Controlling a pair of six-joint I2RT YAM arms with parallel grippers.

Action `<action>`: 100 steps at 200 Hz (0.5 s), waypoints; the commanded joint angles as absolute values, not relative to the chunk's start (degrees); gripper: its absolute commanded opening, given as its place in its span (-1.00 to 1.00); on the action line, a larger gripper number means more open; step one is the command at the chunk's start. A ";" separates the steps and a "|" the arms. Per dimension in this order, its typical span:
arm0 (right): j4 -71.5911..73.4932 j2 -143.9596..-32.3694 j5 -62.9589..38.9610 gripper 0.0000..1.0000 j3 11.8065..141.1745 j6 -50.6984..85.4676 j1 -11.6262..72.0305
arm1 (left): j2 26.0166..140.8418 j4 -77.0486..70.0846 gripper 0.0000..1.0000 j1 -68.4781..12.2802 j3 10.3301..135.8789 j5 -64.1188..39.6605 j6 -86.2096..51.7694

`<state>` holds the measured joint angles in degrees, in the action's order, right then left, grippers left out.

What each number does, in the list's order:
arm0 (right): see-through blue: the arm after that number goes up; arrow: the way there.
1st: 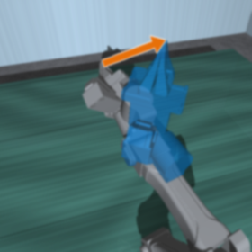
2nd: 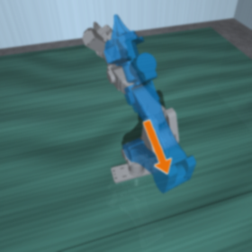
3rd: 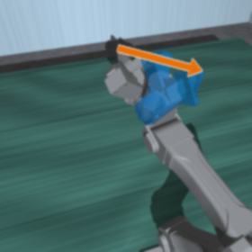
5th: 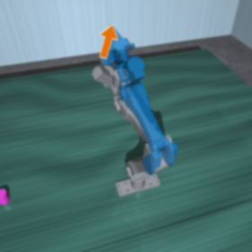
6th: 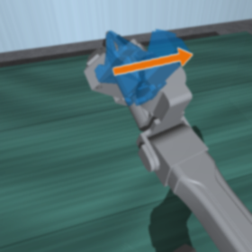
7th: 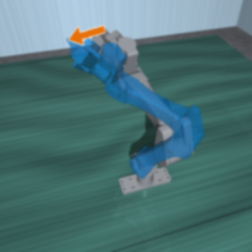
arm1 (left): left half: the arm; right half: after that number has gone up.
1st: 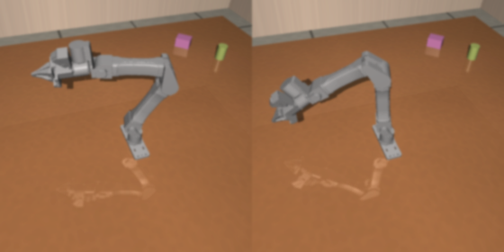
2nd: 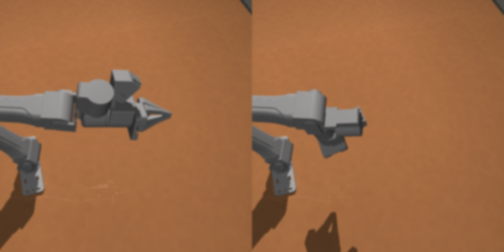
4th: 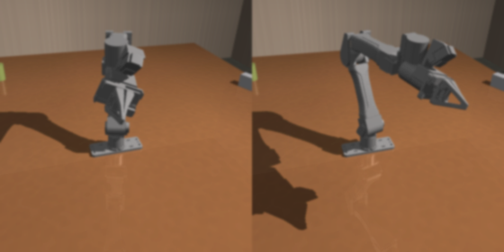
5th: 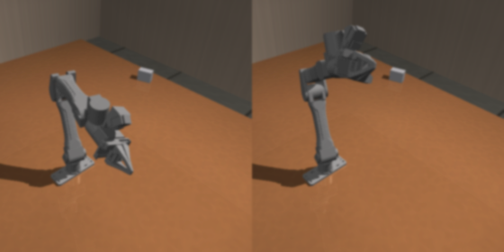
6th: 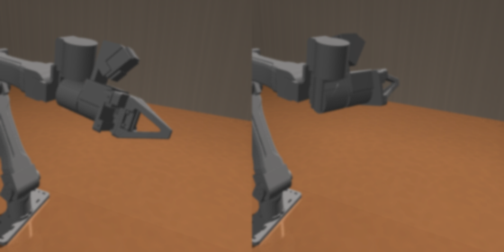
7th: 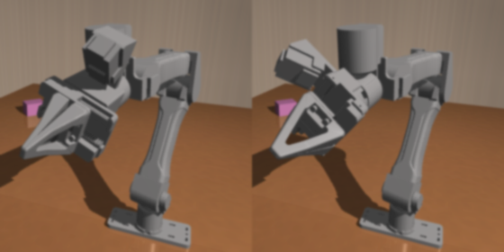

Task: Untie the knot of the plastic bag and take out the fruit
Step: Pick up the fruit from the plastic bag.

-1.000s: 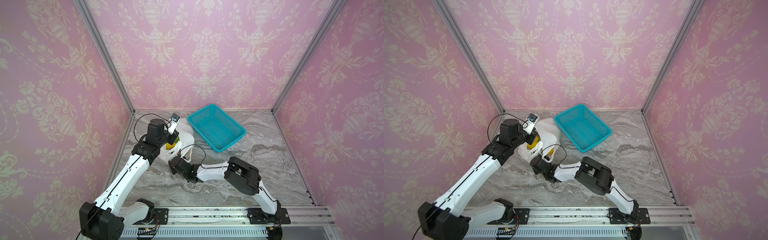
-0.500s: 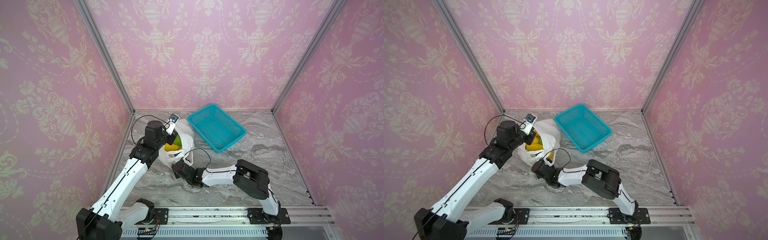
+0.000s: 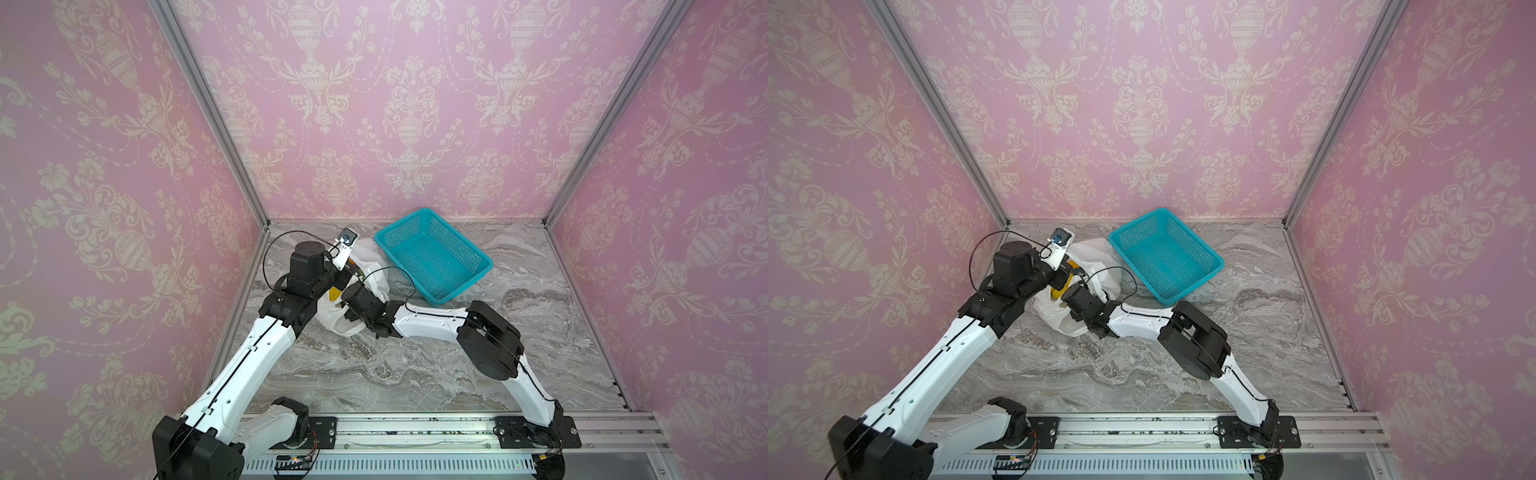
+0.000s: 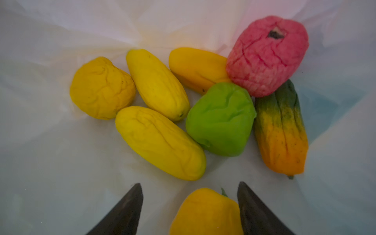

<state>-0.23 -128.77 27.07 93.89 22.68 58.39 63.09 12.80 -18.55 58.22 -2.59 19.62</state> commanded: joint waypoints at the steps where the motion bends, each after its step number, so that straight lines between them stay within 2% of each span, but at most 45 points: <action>1: -5.77 -129.05 29.50 0.62 94.31 23.97 58.00 | 62.14 11.21 -1.00 -18.13 57.93 -3.74 20.61; 29: -6.11 -129.03 30.67 0.76 91.41 25.83 57.89 | 62.09 11.22 -1.00 -18.02 57.93 -3.17 20.72; 56: -4.59 -129.88 29.30 0.75 90.09 25.29 57.89 | 62.22 11.24 -1.00 -18.10 57.86 -3.24 20.68; 77: -4.54 -130.08 28.95 0.67 90.09 25.13 57.87 | 62.23 11.16 -1.00 -18.07 57.83 -3.38 20.67; 100: -3.32 -129.52 27.27 0.39 89.09 25.22 57.84 | 62.14 11.01 -1.00 -18.06 57.78 -3.25 20.78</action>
<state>-3.46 -129.21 28.64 90.76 24.10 58.19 63.09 12.82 -18.50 58.04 -2.66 19.64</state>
